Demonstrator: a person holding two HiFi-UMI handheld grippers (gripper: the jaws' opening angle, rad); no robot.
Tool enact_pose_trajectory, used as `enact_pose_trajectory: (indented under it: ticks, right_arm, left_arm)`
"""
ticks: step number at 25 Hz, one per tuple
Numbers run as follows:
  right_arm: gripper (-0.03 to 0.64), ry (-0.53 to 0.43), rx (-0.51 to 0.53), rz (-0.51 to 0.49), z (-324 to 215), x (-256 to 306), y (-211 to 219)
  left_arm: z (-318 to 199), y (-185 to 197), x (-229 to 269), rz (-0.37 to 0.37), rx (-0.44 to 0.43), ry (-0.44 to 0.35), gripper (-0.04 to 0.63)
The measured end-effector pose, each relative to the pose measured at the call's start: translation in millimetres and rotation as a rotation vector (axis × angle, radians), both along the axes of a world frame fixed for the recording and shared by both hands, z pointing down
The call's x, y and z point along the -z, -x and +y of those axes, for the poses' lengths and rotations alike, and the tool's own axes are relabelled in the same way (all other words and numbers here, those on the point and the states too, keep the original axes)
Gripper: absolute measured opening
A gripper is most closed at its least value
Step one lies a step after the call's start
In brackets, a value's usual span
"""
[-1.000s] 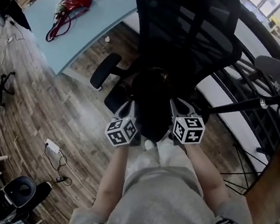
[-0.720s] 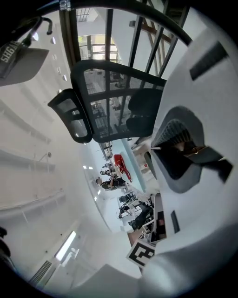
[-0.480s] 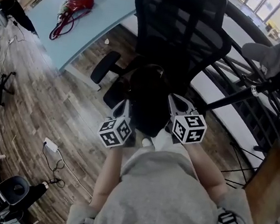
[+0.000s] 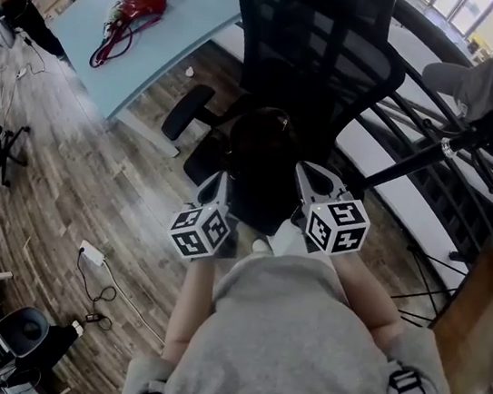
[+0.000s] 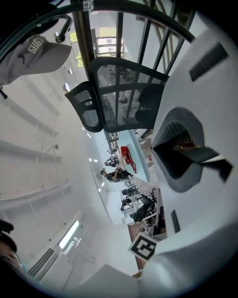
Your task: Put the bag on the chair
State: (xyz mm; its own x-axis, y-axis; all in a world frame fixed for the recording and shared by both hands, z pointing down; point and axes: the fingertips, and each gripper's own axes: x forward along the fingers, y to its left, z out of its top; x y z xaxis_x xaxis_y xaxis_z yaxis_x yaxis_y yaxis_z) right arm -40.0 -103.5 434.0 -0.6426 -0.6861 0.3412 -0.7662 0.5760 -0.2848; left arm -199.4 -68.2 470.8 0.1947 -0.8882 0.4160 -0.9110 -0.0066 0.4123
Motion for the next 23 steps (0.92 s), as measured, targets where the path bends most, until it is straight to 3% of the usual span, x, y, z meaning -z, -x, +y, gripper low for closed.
enact_pose_trajectory:
  ticks: [7,23]
  right_arm:
    - [0.003,-0.02,0.021,-0.016,5.4,10.1,5.1]
    - [0.004,-0.024,0.021,0.005,4.1,7.2,7.5]
  left_arm:
    - [1.5,-11.6,5.1,0.015,-0.039,-0.003,0.003]
    - [-1.9,-6.4,6.5,0.014,-0.042,0.006,0.003]
